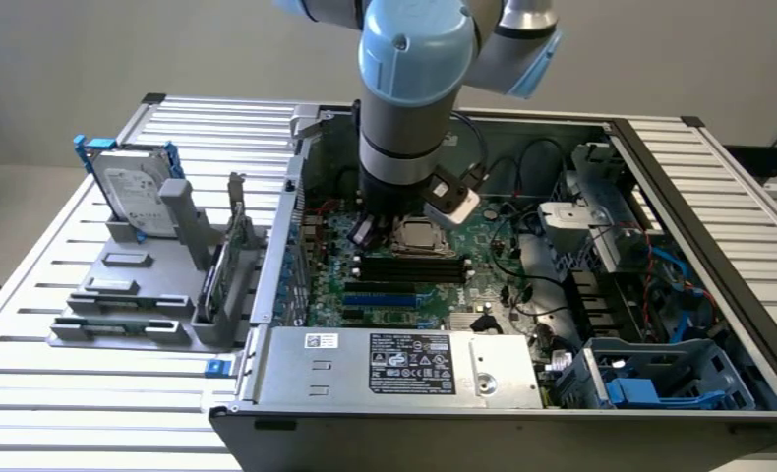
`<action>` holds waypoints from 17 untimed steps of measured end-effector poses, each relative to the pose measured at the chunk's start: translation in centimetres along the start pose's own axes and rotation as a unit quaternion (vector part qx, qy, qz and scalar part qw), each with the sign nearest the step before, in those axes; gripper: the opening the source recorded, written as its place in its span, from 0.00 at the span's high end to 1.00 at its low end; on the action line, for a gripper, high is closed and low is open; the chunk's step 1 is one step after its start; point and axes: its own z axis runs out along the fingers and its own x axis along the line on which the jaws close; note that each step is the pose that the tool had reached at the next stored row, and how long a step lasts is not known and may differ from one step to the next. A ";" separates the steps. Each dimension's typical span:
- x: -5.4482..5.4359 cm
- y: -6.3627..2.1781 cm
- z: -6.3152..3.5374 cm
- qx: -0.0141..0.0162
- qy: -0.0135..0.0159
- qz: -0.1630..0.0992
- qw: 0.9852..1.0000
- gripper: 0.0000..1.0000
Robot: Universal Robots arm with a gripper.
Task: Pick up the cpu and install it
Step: 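Install the first cpu locking lever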
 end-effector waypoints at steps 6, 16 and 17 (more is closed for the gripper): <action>-0.2 -0.07 0.39 0.000 0.001 0.002 1.000 0.89; -0.3 -0.03 0.83 0.001 0.008 0.004 1.000 0.89; -0.3 -0.02 0.85 0.001 0.009 0.004 1.000 0.89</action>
